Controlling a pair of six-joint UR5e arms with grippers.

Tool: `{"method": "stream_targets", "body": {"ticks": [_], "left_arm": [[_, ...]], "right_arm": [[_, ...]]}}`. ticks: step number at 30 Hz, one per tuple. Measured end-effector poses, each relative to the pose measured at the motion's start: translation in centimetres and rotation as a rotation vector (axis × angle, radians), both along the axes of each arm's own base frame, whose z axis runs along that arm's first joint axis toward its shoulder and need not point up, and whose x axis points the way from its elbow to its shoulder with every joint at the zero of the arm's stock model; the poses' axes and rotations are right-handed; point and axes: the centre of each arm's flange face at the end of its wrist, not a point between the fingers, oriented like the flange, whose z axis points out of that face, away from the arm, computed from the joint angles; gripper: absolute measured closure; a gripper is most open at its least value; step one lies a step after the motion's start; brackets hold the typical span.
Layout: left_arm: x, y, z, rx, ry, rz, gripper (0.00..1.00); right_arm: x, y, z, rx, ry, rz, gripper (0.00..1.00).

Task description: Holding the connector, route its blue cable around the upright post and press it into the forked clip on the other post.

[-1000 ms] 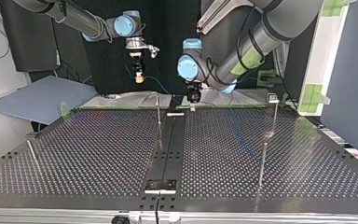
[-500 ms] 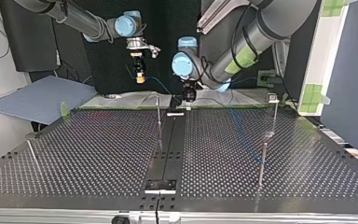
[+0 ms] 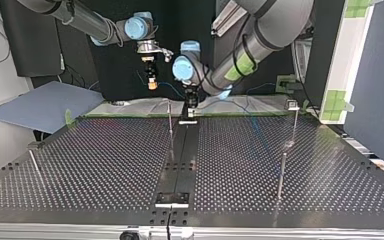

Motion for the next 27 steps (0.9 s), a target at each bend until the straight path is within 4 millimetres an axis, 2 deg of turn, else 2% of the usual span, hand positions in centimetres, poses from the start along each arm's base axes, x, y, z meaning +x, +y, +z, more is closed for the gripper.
{"method": "stream_targets", "body": {"ticks": [10, 19, 27], "left_arm": [[0.2, -1.0, -3.8, 0.023, 0.025, -0.004, 0.0], [-1.1, -0.2, -8.1, 0.087, 0.1, 0.024, 0.0], [-1.2, -0.4, -8.5, 0.086, 0.104, 0.004, 0.0]], "right_arm": [[0.5, 0.0, 0.2, -0.007, -0.001, 0.008, 1.0], [0.4, 0.0, 0.2, -0.006, -0.001, -0.011, 1.0], [0.3, -0.2, 0.3, -0.008, -0.001, -0.027, 1.0]]}}
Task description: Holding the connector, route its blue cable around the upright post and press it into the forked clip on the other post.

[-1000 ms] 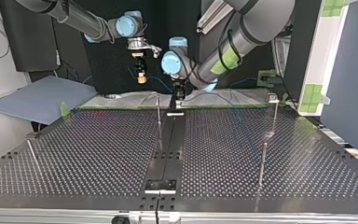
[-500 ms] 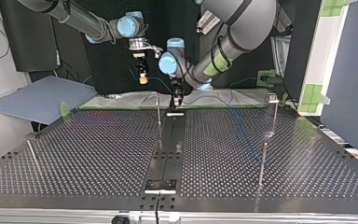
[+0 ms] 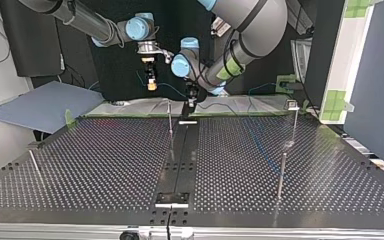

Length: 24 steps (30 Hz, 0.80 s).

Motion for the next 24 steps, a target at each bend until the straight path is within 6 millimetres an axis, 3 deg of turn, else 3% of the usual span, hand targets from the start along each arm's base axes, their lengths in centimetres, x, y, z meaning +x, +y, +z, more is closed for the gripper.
{"method": "stream_targets", "body": {"ticks": [24], "left_arm": [[0.91, -0.49, 0.28, -0.126, -0.043, -0.009, 0.0]], "right_arm": [[-0.73, 0.08, -0.35, 0.019, 0.038, -0.055, 1.0]]}}
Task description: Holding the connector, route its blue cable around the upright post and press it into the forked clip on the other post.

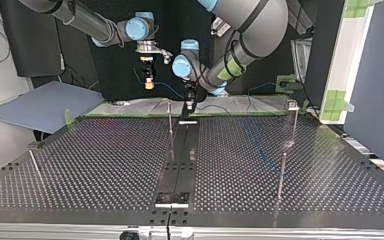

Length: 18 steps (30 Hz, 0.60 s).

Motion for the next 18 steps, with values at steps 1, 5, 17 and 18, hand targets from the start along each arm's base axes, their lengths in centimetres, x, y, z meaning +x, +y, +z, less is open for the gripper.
{"method": "stream_targets", "body": {"ticks": [1, 5, 17, 18], "left_arm": [[0.03, 0.08, 0.01, 0.0, -0.001, 0.005, 0.0], [0.11, 0.38, 0.01, -0.008, -0.003, 0.029, 0.0], [-0.28, 0.99, -0.65, -0.036, -0.037, 0.042, 0.47], [-0.27, 1.02, -0.69, -0.039, -0.041, 0.041, 0.47]], "right_arm": [[-0.01, 0.01, -0.02, 0.001, 0.001, -0.001, 1.0], [-0.11, 0.08, -0.08, 0.003, 0.009, -0.005, 1.0], [-0.21, 0.04, -0.14, 0.004, 0.02, -0.016, 1.0], [-0.21, 0.03, -0.13, 0.004, 0.02, -0.017, 1.0]]}}
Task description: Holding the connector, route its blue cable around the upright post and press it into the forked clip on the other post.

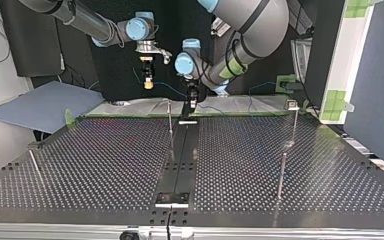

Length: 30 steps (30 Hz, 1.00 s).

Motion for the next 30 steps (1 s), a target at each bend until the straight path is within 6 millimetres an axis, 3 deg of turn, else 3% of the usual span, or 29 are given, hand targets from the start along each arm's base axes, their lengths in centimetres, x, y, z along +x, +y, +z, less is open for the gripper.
{"method": "stream_targets", "body": {"ticks": [1, 5, 6, 7, 9, 12, 13, 15, 17, 30], "left_arm": [[0.1, 0.0, 0.0, -0.006, -0.006, 0.0, 0.53], [0.5, 0.1, 0.1, -0.034, -0.03, 0.005, 0.55], [0.5, 0.1, 0.2, -0.04, -0.035, 0.006, 0.62], [0.6, 0.1, 0.2, -0.048, -0.041, 0.008, 0.62], [0.8, 0.1, 0.3, -0.06, -0.049, 0.012, 0.77], [1.0, 0.1, 0.4, -0.079, -0.059, 0.016, 0.82], [1.1, 0.2, 0.4, -0.084, -0.061, 0.017, 0.88], [1.2, 0.3, 0.4, -0.088, -0.063, 0.019, 0.88], [1.3, 0.4, 0.4, -0.089, -0.063, 0.022, 0.98], [1.5, 0.8, 0.3, -0.085, -0.061, 0.033, 1.0]], "right_arm": [[0.0, 0.0, 0.0, 0.0, 0.001, -0.001, 1.0], [-0.1, 0.0, 0.0, 0.0, 0.002, -0.007, 1.0], [-0.1, 0.0, 0.0, 0.0, 0.003, -0.008, 1.0], [-0.1, 0.0, 0.0, -0.001, 0.004, -0.008, 1.0], [-0.1, 0.0, 0.0, -0.001, 0.006, -0.009, 1.0], [-0.1, 0.0, 0.0, -0.001, 0.008, -0.009, 1.0], [-0.1, 0.0, 0.0, -0.001, 0.008, -0.009, 1.0], [-0.1, 0.0, 0.0, -0.001, 0.009, -0.009, 1.0], [-0.1, -0.1, 0.0, -0.001, 0.01, -0.01, 1.0], [-0.1, -0.1, 0.0, -0.002, 0.012, -0.014, 1.0]]}}
